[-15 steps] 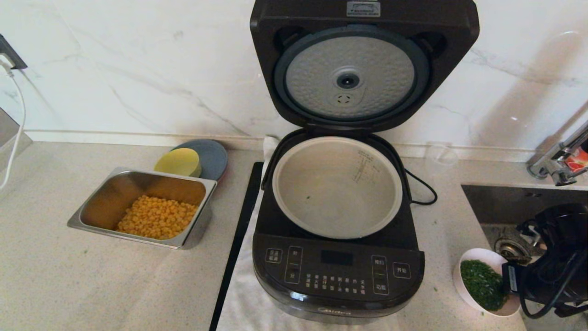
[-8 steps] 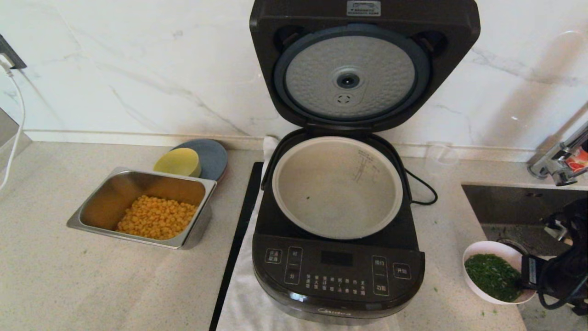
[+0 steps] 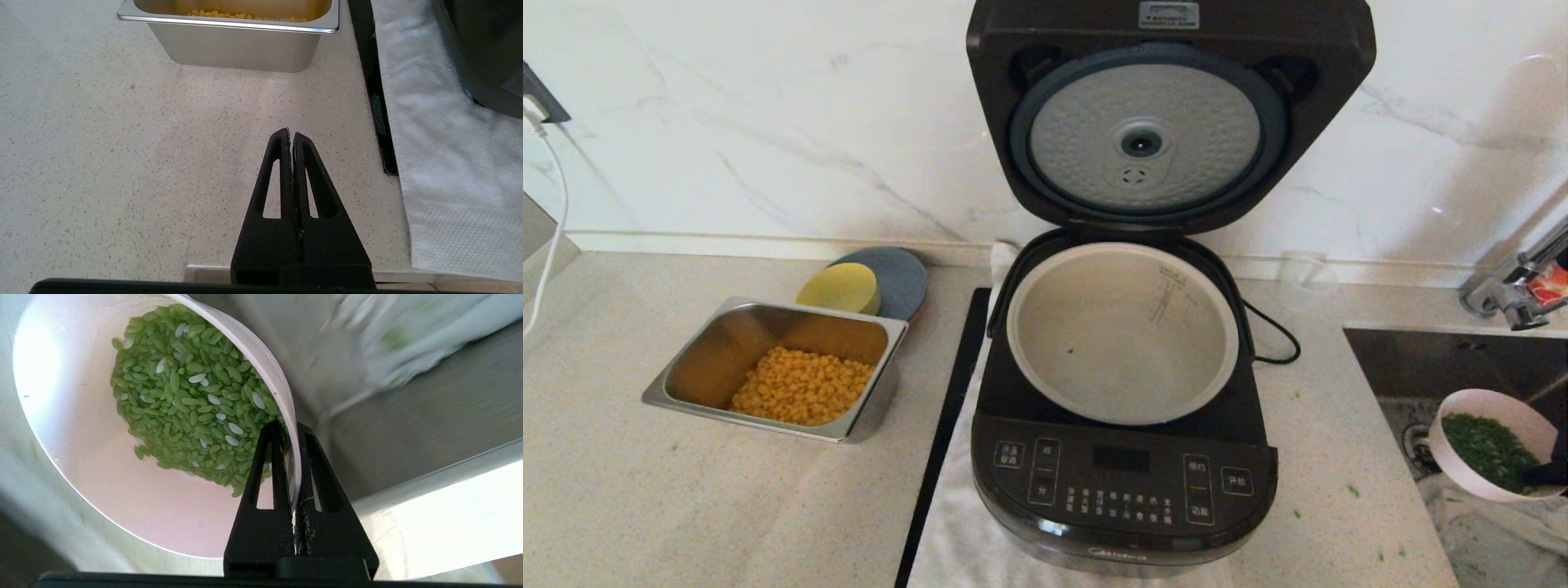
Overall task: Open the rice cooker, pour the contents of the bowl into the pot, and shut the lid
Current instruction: Fill a bowl with water from the tap
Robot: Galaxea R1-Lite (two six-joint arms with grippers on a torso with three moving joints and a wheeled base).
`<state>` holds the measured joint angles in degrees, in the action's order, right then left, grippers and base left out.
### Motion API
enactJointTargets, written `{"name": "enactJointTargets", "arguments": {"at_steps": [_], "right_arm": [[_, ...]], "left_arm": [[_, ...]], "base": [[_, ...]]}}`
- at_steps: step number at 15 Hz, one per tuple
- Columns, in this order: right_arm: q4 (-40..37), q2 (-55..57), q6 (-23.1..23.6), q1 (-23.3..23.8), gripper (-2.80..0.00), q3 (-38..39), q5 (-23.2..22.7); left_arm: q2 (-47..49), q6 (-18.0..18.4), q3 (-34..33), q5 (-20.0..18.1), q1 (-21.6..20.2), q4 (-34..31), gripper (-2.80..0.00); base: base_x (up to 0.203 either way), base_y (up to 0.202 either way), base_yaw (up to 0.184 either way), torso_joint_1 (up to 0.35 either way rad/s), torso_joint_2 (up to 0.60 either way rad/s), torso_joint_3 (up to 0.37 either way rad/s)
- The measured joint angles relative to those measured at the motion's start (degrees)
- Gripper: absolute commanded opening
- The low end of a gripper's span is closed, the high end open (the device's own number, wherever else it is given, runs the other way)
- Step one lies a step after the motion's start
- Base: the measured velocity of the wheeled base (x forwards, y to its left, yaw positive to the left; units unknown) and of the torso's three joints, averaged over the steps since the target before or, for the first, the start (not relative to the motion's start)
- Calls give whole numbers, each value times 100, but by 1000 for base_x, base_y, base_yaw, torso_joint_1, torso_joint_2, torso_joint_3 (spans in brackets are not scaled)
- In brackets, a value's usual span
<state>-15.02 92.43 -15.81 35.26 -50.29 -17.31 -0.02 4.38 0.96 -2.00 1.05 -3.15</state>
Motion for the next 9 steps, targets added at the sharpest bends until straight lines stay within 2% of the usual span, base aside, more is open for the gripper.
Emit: {"name": "enactJointTargets", "arguments": {"at_steps": [4, 9], "right_arm": [[-32, 559, -11, 1081, -280, -865, -277], [-53, 1584, -33, 1996, -280, -1967, -380]], "left_arm": [[0, 0, 0, 0, 0, 0, -280], [0, -1, 0, 0, 0, -1, -280]], "base": [[0, 0, 0, 0, 0, 0], [0, 0, 0, 0, 0, 0]]}}
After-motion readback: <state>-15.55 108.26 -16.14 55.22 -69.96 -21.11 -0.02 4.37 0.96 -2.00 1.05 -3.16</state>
